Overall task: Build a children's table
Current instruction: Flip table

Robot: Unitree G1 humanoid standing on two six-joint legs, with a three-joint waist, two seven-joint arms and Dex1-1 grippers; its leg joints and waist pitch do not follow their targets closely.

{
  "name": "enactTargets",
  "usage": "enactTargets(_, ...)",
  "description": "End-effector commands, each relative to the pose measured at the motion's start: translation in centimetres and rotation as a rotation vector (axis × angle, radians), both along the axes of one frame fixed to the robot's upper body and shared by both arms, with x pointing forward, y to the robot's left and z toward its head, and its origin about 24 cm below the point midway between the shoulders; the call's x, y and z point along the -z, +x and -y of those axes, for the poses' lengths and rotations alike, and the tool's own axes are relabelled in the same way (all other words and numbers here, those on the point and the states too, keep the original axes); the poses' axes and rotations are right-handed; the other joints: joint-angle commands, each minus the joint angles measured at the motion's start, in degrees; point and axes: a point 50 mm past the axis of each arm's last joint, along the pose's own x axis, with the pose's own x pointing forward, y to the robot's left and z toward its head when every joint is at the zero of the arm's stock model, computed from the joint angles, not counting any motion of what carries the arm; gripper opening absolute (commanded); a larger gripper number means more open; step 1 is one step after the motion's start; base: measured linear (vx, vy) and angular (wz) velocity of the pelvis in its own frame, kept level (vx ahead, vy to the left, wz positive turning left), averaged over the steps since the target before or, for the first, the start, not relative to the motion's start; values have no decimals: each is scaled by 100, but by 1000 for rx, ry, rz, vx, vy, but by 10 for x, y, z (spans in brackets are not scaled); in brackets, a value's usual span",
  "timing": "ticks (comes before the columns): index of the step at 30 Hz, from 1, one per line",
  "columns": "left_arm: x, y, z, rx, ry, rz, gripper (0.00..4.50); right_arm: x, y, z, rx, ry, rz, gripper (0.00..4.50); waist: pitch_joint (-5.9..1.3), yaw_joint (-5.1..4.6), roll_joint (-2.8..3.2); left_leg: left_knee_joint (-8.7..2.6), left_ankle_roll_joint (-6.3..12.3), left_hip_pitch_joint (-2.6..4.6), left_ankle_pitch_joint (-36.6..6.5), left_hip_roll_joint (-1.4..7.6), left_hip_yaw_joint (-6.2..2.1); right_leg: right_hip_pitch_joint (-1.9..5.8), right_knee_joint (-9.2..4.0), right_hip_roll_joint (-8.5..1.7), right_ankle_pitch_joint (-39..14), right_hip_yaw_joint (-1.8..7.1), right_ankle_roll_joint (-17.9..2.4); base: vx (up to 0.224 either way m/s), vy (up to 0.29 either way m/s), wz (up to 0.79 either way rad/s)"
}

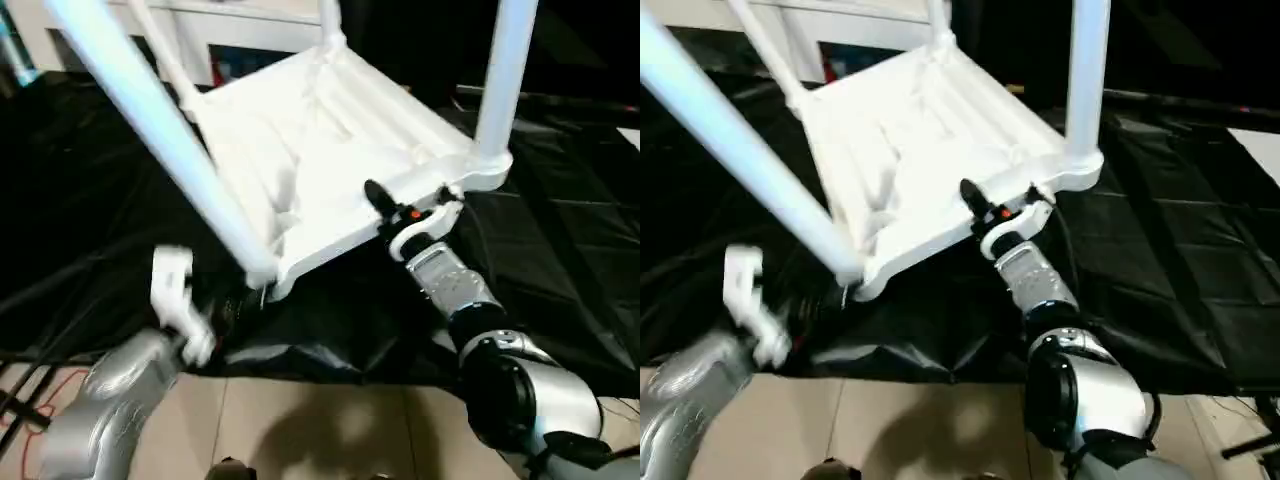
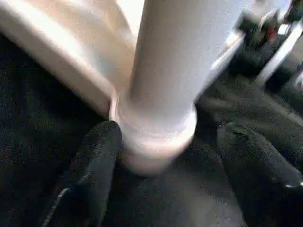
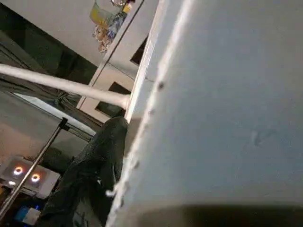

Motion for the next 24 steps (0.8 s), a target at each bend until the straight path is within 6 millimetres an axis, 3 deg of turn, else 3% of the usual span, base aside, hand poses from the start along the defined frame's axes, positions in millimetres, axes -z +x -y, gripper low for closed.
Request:
enactTargets(1, -2, 2, 0, 2, 48, 20, 406, -33, 14, 34, 154, -147, 116, 222, -379, -18, 127, -420, -153, 233, -1543, 208, -8, 165, -484, -406, -1332, 272, -1088, -60, -21, 13)
enactTargets(3, -3, 2, -1, -1, 72, 33, 424, -36, 14, 37, 169, -164, 126, 222, -370, -9, 116, -425, -208, 225, -1640, 204, -8, 163, -498, -406, -1532, 277, -996, 0, 0, 0)
enactTargets(5, -5, 4, -3, 0, 121, 80, 437, -41, 15, 45, 215, -194, 142, 222, -359, 19, 111, -432, -271, 218, -1769, 204, -17, 142, -529, -414, -1914, 280, -781, 0, 0, 0)
enactTargets(7, -7, 4, 0, 21, 87, 104, 448, -42, 15, 51, 253, -227, 138, 222, -363, 37, 105, -431, -298, 217, -1788, 206, -20, 142, -545, -434, -2050, 278, -731, -27, -9, 4)
enactTargets(10, -8, 5, 6, 51, 86, 134, 450, -45, 13, 63, 311, -293, 149, 222, -348, 76, 106, -422, -338, 250, -1881, 199, -11, 79, -571, -417, -2228, 282, -638, 0, 0, 0)
enactTargets(12, -9, 6, 7, 62, 102, 155, 450, -46, 12, 66, 322, -317, 153, 220, -352, 90, 97, -430, -342, 232, -1880, 195, -18, 92, -579, -414, -2297, 283, -551, 0, 0, 0)
enactTargets(13, -9, 6, 8, 67, 107, 162, 450, -46, 11, 67, 325, -328, 155, 218, -364, 96, 99, -429, -349, 223, -1841, 196, -20, 104, -564, -420, -2266, 282, -533, 0, 0, 0)
enactTargets(14, -9, 7, 10, 72, 140, 185, 450, -47, 10, 69, 336, -395, 156, 218, -376, 95, 90, -453, -348, 161, -1647, 196, -41, 151, -542, -414, -2094, 273, -477, 0, 0, 0)
enactTargets(19, -10, 6, 15, 120, 172, 152, 450, -48, 7, 72, 319, -487, 159, 213, -409, 56, 79, -430, -330, 140, -1401, 175, -24, 172, -465, -390, -1620, 279, -511, 0, 0, 0)
enactTargets(20, -14, 7, 18, 148, 198, 189, 450, -51, 6, 73, 316, -519, 163, 213, -414, 29, 63, -425, -310, 106, -1306, 163, -25, 205, -455, -390, -1533, 275, -537, 0, 0, 0)
enactTargets(24, -25, 8, 23, 204, 262, 262, 450, -55, 3, 77, 313, -582, 163, 213, -423, 4, 62, -409, -258, 115, -1110, 157, -12, 207, -427, -366, -1176, 284, -564, 0, 0, 0)
